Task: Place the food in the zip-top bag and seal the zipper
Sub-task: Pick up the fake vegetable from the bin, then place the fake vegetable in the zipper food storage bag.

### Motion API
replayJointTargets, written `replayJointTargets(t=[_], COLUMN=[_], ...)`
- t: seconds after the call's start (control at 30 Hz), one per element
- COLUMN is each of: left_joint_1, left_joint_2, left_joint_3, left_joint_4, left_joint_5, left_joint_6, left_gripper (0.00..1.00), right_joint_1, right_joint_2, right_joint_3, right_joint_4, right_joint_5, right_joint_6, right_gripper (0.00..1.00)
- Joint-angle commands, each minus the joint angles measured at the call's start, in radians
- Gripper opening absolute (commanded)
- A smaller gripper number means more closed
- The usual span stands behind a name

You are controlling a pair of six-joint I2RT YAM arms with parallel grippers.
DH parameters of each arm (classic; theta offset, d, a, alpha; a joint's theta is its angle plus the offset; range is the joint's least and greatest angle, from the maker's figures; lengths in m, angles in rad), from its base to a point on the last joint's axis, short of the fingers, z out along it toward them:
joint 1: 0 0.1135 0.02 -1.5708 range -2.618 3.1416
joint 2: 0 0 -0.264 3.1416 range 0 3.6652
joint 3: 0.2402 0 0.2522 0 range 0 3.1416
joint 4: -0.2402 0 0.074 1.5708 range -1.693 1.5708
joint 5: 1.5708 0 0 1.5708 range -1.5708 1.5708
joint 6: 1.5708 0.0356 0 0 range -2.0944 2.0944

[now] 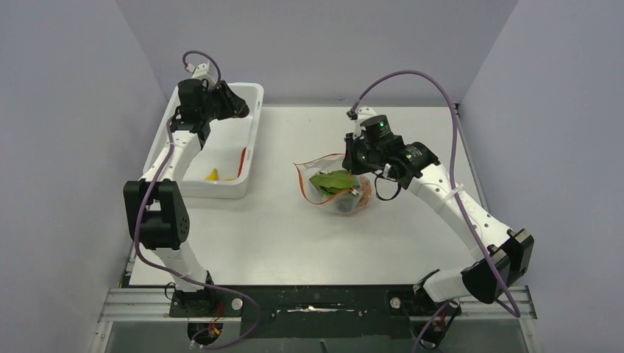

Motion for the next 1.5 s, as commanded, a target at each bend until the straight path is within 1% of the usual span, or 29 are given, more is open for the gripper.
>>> replayJointTargets(t=[0.0,0.13,0.2,0.27,0.47,0.57,0.67,0.8,0.93,1.0,1.07,1.17,1.23,1.47], left_joint_1=[0.01,0.004,0.003,0.003,-0.012,-0.048,-0.108,-0.208,-0.281,-0.334,-0.409,-0.493,-0.515,-0.518], left_joint_2=[-0.161,-0.298,-0.352,-0.404,-0.556,-0.617,-0.661,-0.683,-0.681,-0.676,-0.672,-0.654,-0.635,-0.593], left_joint_3=[-0.133,-0.314,-0.392,-0.44,-0.523,-0.56,-0.589,-0.619,-0.636,-0.645,-0.645,-0.65,-0.653,-0.649], left_joint_4=[0.075,0.235,0.266,0.275,0.282,0.295,0.317,0.38,0.434,0.457,0.449,0.421,0.412,0.372], left_joint_5=[0.166,0.273,0.296,0.317,0.344,0.343,0.332,0.31,0.3,0.288,0.257,0.203,0.198,0.125], left_joint_6=[-0.119,-0.23,-0.258,-0.267,-0.273,-0.268,-0.272,-0.274,-0.295,-0.294,-0.252,-0.162,-0.132,-0.077], left_gripper=[0.29,0.29,0.29,0.29,0.29,0.29,0.29,0.29,0.29,0.29,0.29,0.33,0.35,0.39], right_joint_1=[-0.005,-0.012,-0.015,-0.018,-0.018,-0.018,-0.018,-0.019,-0.019,-0.019,-0.019,-0.019,-0.019,-0.019], right_joint_2=[-0.039,-0.022,-0.013,-0.006,0.018,0.024,0.033,0.037,0.035,0.038,0.039,0.037,0.039,0.023], right_joint_3=[-0.016,-0.013,-0.002,0.007,0.029,0.022,0.022,0.023,0.019,0.019,0.018,0.019,0.028,0.016], right_joint_4=[0.12,0.132,0.136,0.14,0.138,0.147,0.154,0.162,0.173,0.174,0.174,0.178,0.173,0.174], right_joint_5=[-0.02,-0.022,-0.034,-0.045,-0.081,-0.098,-0.108,-0.117,-0.112,-0.114,-0.117,-0.122,-0.128,-0.13], right_joint_6=[0.046,0.073,0.082,0.09,0.107,0.118,0.122,0.13,0.134,0.137,0.142,0.142,0.136,0.134], right_gripper=[0.0,0.0,0.0,0.0,0.0,0.0,0.0,0.0,0.0,0.0,0.0,0.0,0.0,0.0])
